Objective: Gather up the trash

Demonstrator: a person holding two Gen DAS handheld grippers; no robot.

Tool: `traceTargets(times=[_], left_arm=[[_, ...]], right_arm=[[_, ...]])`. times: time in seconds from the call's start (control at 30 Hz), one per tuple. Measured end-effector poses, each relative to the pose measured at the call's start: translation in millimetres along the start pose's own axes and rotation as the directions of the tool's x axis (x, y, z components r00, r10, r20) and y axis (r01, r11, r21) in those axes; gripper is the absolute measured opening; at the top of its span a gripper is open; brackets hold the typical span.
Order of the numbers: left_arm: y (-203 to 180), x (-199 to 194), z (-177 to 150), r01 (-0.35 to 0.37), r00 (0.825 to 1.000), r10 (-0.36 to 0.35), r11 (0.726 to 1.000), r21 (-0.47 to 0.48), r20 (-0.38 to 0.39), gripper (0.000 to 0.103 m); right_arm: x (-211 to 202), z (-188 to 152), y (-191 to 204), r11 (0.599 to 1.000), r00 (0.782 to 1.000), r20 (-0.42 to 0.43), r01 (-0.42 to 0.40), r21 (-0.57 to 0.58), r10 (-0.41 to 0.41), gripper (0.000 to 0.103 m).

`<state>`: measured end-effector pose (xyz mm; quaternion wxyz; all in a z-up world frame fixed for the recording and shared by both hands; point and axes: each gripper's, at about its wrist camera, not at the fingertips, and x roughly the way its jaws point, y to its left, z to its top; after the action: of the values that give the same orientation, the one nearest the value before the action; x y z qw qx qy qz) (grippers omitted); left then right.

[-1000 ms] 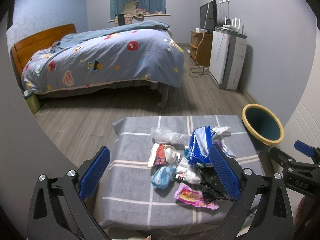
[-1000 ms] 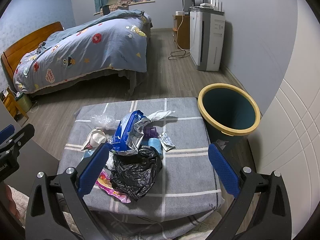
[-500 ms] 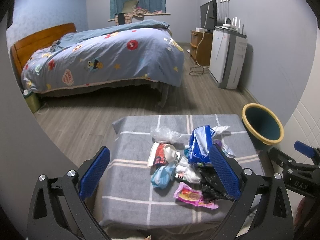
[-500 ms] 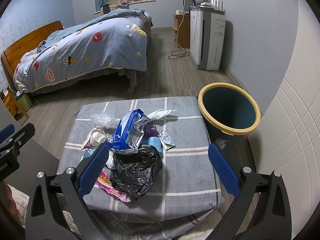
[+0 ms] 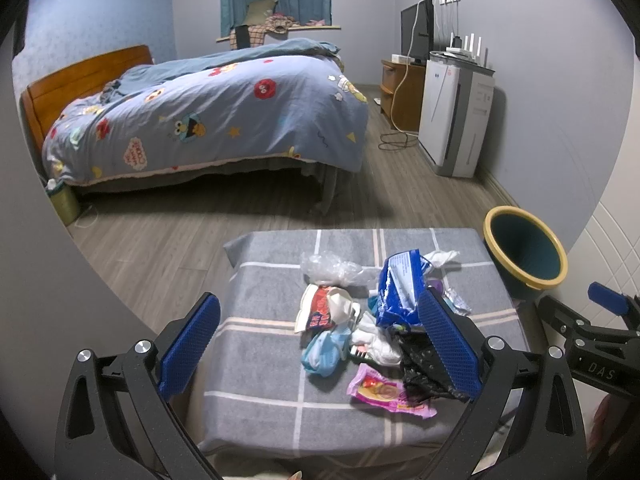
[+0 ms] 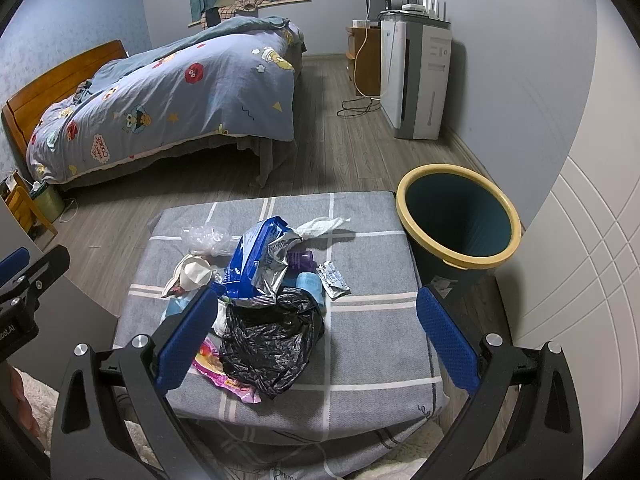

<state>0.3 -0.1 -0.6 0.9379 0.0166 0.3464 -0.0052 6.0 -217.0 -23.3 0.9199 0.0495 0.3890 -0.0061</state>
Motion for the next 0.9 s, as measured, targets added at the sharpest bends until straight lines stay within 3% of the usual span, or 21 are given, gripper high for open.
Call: traceTargets(times=[0.77, 0.9], left_arm=[[0, 1, 0, -0.003, 1.000, 0.003, 1.000, 0.001, -0.010, 0.098], [2, 8, -20, 0.003, 1.000, -0.003, 1.000, -0.012, -0.031, 0.098]], right_arm=[[2, -2, 1, 1.000, 1.000, -0.009, -0.007, 0.003, 0.007, 0.098], [6, 0, 3, 1.000, 1.000, -0.026, -0.008, 0.003, 0.008, 0.098]])
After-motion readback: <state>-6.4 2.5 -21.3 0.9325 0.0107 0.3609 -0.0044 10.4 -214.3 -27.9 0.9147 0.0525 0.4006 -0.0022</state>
